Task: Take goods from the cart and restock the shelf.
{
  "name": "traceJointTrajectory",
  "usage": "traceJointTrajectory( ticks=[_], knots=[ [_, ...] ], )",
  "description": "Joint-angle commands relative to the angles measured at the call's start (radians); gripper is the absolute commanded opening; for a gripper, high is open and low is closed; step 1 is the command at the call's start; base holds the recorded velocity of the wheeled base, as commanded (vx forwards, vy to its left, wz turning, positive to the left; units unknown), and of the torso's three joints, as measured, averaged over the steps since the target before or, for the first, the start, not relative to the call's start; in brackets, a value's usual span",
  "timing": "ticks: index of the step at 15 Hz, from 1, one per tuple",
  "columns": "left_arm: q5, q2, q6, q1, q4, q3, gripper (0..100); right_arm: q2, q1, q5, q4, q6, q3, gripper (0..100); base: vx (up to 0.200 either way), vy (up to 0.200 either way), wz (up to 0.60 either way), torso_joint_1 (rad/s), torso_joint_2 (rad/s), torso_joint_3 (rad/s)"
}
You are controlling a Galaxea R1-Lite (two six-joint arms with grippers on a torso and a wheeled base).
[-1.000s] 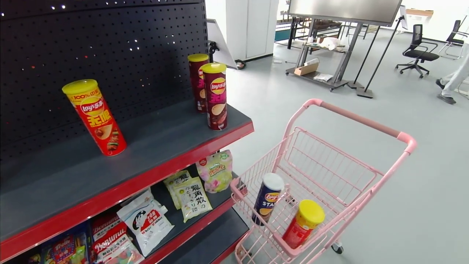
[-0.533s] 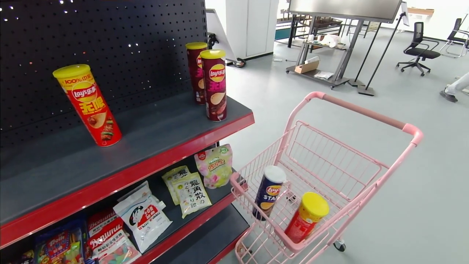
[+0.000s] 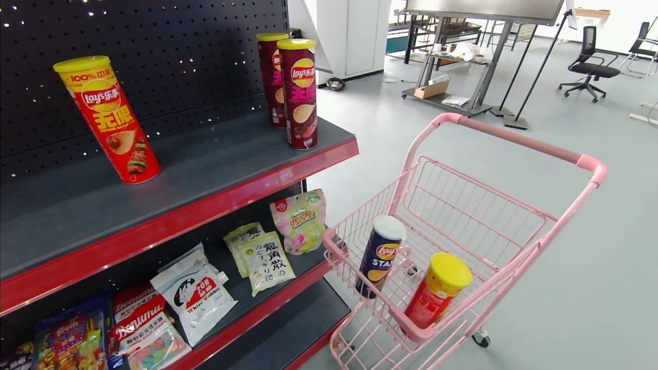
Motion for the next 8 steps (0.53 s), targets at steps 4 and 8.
traceJointTrajectory(
  ticks=[4, 8],
  knots=[
    [-0.001, 0.000, 0.000, 0.001, 0.000, 0.000, 100, 0.009, 0.003, 0.003, -0.002, -0.009, 0.000, 100, 0.000, 0.000, 0.00, -0.013, 0.04, 0.032],
    [-0.001, 0.000, 0.000, 0.001, 0.000, 0.000, 100, 0.578, 0.062, 0.064, -0.047, 0.285, -0.568, 100, 0.000, 0.000, 0.00, 0.000, 0.00, 0.000]
  ],
)
